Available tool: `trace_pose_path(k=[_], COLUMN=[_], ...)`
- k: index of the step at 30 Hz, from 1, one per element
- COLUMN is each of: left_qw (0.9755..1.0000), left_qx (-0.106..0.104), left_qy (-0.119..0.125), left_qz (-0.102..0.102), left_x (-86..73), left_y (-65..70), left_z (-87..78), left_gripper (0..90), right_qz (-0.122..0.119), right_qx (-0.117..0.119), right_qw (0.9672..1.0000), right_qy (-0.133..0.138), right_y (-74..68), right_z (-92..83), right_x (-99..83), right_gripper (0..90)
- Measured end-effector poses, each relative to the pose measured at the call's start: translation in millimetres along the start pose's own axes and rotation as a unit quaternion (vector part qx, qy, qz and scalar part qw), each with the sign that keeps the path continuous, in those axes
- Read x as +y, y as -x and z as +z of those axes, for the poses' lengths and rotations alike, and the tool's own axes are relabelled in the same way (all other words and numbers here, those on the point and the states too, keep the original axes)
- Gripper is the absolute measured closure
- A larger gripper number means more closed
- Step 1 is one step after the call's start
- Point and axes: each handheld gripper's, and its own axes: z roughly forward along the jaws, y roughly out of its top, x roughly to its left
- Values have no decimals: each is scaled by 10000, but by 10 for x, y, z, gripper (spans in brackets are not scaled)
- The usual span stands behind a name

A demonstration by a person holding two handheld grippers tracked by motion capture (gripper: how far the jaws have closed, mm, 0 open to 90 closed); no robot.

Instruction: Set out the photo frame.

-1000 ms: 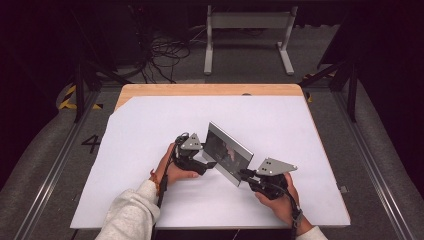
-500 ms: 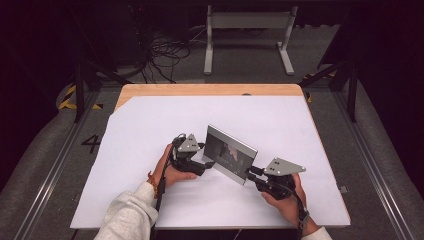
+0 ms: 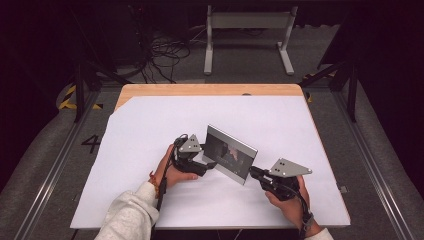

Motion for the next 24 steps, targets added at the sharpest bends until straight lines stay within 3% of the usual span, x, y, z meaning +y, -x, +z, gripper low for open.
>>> trace_pose_path(k=[9, 24], left_qw=[9999, 9996], left_qx=[-105, -102], left_qy=[-83, -177], left_qz=[14, 178], left_x=[-35, -122], left_y=[28, 132], left_z=[-81, -208], left_gripper=[282, 275], right_qz=[59, 43], right_qx=[-84, -130], right_qw=[9999, 9999], right_qy=[49, 24], right_y=[38, 69], right_z=[29, 95], right_x=[-12, -1], right_gripper=[840, 833])
